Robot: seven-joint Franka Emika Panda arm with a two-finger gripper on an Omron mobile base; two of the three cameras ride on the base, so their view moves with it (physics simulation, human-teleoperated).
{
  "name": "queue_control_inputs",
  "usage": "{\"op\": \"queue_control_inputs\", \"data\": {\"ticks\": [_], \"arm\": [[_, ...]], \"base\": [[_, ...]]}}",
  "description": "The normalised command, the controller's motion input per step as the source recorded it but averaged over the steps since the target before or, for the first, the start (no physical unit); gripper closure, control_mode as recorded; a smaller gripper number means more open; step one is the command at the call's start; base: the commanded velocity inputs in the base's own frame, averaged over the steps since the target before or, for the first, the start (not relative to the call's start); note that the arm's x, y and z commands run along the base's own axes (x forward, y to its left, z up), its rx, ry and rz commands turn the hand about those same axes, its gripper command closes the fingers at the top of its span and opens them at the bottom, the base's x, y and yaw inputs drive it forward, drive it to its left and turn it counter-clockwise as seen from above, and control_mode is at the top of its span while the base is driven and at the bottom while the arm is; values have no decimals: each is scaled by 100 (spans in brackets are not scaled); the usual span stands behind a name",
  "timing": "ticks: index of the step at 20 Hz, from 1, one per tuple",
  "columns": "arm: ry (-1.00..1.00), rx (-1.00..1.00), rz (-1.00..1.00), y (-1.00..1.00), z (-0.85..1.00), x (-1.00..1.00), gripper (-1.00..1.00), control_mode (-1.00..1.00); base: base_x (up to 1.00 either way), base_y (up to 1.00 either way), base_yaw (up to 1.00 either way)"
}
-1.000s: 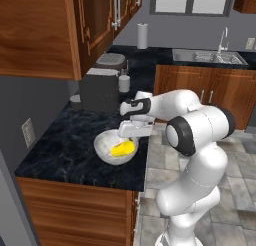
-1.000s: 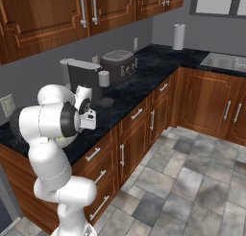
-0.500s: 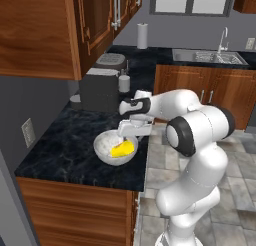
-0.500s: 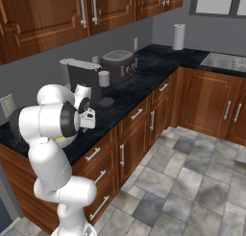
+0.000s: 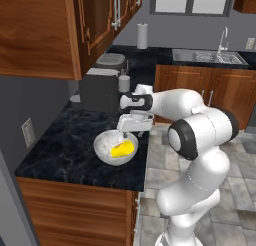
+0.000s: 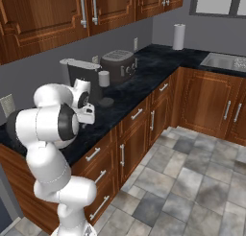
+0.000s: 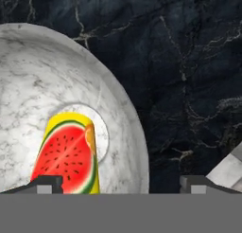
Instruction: Place the cup inside the bowl on the dining table and move the bowl to any counter.
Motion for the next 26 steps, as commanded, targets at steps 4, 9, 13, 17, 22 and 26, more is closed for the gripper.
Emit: {"op": "queue_control_inputs", "data": {"ticks": [4,9,13,17,22,26], "arm": [[0,0,0,-6,16,-20,-100,-100],[-4,0,0,-38,15,-27,-100,-100],[-8,0,0,-51,27,-28,-100,-100],[-10,0,0,-41,38,-28,-100,-100],[-8,0,0,-32,35,-32,-100,-100],[-9,0,0,-25,36,-50,-100,-100]], "base": [[0,0,0],[0,0,0],[0,0,0],[0,0,0],[0,0,0],[0,0,0]]}}
